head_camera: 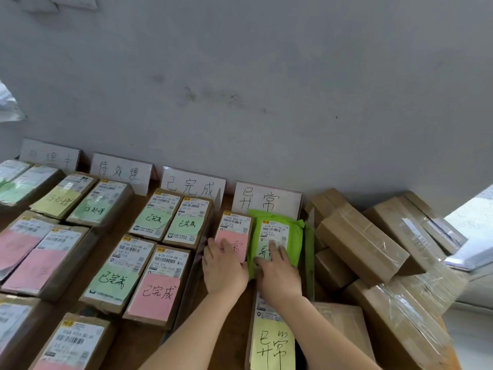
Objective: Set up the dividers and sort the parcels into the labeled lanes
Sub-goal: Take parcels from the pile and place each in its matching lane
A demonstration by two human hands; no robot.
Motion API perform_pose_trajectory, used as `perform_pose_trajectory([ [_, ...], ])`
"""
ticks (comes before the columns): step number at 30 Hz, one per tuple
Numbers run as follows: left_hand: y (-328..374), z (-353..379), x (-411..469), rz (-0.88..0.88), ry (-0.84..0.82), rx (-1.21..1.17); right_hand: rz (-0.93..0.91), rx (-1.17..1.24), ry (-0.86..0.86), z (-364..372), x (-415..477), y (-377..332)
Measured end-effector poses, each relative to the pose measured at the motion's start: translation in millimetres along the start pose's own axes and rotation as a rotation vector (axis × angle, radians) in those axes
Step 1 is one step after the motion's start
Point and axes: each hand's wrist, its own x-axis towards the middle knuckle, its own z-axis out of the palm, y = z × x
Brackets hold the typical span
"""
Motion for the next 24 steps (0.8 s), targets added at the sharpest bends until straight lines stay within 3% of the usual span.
perform_pose_trajectory([
  [13,-2.0,8.7,8.1,0.083,-0.033,0.209,-0.017,-0.01,-0.019,-2.9,-1.5,1.0],
  [24,-11.0,-23.5,-15.9,0.259,-0.073,0.282,-0.023,-0.061,-0.013,-24.0,-26.7,5.1],
])
